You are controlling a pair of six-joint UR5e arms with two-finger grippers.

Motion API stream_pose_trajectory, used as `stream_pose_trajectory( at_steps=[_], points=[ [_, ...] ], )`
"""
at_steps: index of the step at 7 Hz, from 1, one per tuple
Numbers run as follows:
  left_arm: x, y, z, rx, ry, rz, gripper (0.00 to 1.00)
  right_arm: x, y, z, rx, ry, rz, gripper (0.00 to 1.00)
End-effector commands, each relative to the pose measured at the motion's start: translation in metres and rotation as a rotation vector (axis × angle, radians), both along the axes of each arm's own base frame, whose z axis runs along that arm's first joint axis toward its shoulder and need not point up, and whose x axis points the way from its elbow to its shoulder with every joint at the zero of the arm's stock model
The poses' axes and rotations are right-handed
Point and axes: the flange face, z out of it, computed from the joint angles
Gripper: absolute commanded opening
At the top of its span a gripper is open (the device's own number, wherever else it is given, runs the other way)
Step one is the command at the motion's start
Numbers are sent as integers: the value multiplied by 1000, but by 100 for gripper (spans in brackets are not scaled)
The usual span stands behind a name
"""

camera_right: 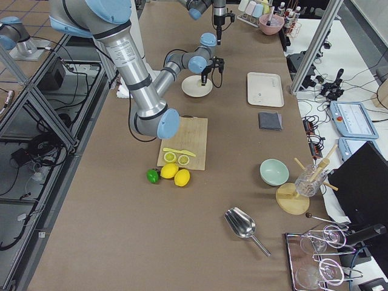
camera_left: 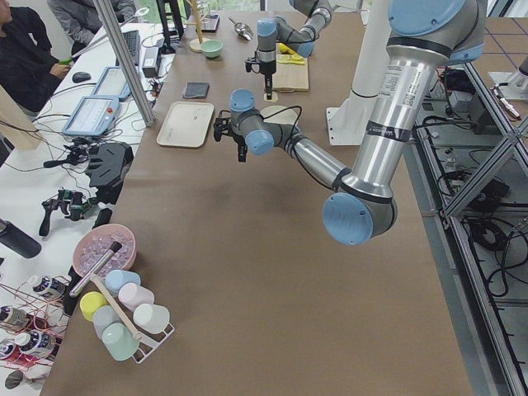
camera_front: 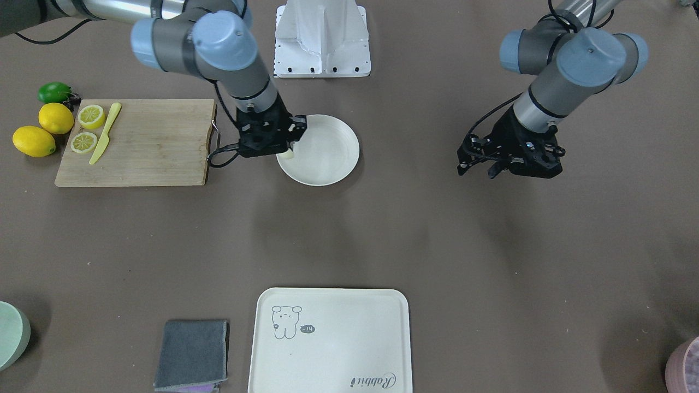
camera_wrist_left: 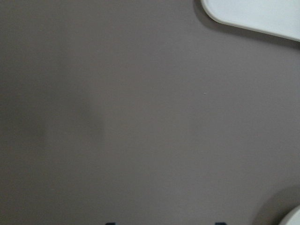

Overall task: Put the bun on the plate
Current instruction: 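Lower the bun over the plate with right gripper while left gripper withdraws, then open the right gripper to release the bun and raise it away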

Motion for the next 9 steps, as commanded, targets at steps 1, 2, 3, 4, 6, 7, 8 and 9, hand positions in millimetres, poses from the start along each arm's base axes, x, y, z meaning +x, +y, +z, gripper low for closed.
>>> stream_pose_trajectory(
  at_steps=[1, 2, 3, 4, 6, 7, 8, 9],
  points=[
    [-11, 1, 6, 11, -4, 1, 79, -57, 22, -4, 3, 46, 0, 28],
    [-12, 2, 2, 12, 1, 1, 79, -68, 35, 4, 19, 65, -3, 36],
    [-12, 2, 1, 14, 3, -1, 80, -77, 40, 11, 23, 84, -4, 36],
    [-14, 4, -5, 22, 9, -1, 81, -77, 39, 14, 21, 88, -4, 47],
    [-14, 4, -7, 25, 11, -1, 81, -78, 42, 17, 19, 92, -9, 81],
    [-13, 4, -7, 24, 10, 0, 81, -77, 43, 18, 16, 92, -8, 81],
    [-12, 4, -7, 24, 10, 0, 81, -73, 43, 8, 27, 74, -7, 88],
    [-13, 3, -8, 25, 11, -1, 81, -53, 35, -1, 32, 52, 18, 100]
  ],
)
